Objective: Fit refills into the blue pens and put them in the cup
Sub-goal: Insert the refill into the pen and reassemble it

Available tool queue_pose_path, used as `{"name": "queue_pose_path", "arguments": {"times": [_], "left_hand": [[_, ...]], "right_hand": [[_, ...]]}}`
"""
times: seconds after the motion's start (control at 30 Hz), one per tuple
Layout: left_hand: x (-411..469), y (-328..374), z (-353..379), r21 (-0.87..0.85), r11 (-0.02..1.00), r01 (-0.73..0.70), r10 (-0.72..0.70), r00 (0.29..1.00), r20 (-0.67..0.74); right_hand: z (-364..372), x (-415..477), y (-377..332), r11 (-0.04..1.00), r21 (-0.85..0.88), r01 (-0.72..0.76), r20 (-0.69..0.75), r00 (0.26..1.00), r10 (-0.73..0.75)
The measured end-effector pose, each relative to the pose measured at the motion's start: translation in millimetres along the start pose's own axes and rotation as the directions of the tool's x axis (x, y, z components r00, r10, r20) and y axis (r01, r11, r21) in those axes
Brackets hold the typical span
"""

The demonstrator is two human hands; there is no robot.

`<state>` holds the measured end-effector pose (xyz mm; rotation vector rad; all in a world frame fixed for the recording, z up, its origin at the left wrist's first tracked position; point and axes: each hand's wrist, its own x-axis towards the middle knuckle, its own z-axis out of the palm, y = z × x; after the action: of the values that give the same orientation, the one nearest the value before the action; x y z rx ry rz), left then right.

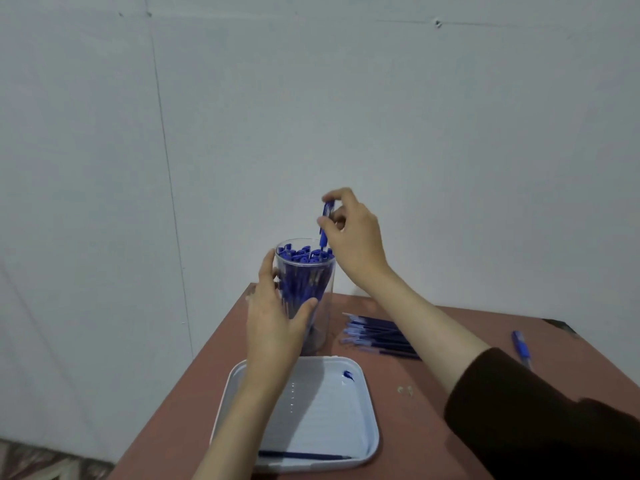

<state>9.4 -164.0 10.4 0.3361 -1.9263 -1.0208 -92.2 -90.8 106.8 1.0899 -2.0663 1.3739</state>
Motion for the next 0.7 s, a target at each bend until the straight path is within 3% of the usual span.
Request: {"name": "queue_pose_path", "arguments": {"times": [0.13, 0.43, 0.57, 0.7], "left_hand": [[0, 0, 0, -0.028, 1.000, 0.011, -0.011, 1.000, -0.007], [-2, 6, -3, -0.057, 0.998, -0.001, 0.001, 1.000, -0.002], [-3, 5, -4, 0.001, 1.000, -0.006, 0.006, 1.000, -0.004], [-8, 7, -3, 0.012, 1.000, -0.004, 0.004, 1.000, -0.012]], "right_hand": [[5, -3, 11, 0.990, -0.134, -0.050, 0.172, 0.982, 0.073], [-9, -11, 3, 0.961, -0.277, 0.023, 0.349, 0.934, 0.079], [-24, -24, 3, 0.982, -0.181, 0.058, 0.277, 0.961, -0.005], [-49, -47, 22, 0.988, -0.154, -0.030, 0.181, 0.982, 0.058]]}}
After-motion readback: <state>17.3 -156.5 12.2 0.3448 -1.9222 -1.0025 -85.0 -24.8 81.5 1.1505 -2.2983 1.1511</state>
